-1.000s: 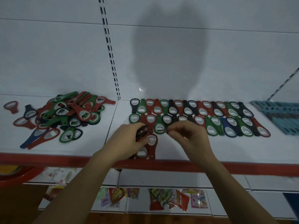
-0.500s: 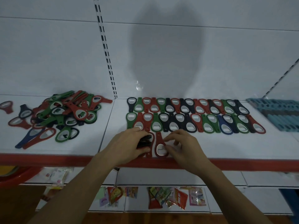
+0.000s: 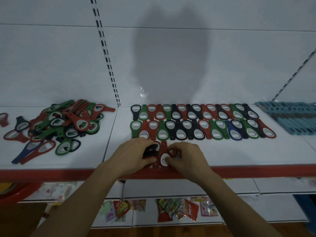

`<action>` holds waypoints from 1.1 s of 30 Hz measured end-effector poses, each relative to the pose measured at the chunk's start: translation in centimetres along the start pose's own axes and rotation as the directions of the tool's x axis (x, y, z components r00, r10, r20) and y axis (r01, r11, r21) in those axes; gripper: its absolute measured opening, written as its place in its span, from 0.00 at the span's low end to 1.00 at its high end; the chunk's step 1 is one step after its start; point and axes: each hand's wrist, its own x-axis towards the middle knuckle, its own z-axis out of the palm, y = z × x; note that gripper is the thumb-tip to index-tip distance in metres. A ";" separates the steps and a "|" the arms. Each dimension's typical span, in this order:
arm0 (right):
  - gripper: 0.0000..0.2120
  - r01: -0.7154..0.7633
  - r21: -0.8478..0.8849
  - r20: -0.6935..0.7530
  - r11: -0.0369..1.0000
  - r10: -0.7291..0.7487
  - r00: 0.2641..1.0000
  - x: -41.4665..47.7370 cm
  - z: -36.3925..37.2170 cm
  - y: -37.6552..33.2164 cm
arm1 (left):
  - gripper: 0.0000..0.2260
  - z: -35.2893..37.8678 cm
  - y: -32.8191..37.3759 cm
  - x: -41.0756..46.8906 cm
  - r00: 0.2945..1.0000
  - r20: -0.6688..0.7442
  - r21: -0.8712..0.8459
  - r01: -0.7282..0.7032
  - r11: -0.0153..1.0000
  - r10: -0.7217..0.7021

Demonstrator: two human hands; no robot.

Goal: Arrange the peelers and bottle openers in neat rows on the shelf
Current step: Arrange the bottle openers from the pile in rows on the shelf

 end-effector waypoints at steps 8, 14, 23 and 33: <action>0.14 0.237 0.491 -0.182 0.839 -0.167 0.969 0.0 -1.7 -1.5 | 0.06 -2.4 2.2 1.3 0.995 -0.083 -0.273 0.033 0.961 -0.058; 0.09 0.244 0.619 -0.216 0.747 -0.137 0.967 1.4 -3.4 -2.7 | 0.11 -3.7 4.1 2.6 0.996 0.077 -0.501 0.069 0.863 -0.034; 0.10 0.149 0.709 -0.194 0.690 -0.012 0.981 2.4 -4.4 -2.7 | 0.06 -4.5 3.3 3.0 0.972 0.232 -0.785 0.203 0.585 -0.026; 0.06 -0.085 0.665 -0.074 0.742 0.179 0.981 0.5 -4.9 2.0 | 0.07 -4.3 2.1 2.9 0.982 -0.009 -0.531 0.154 0.833 -0.188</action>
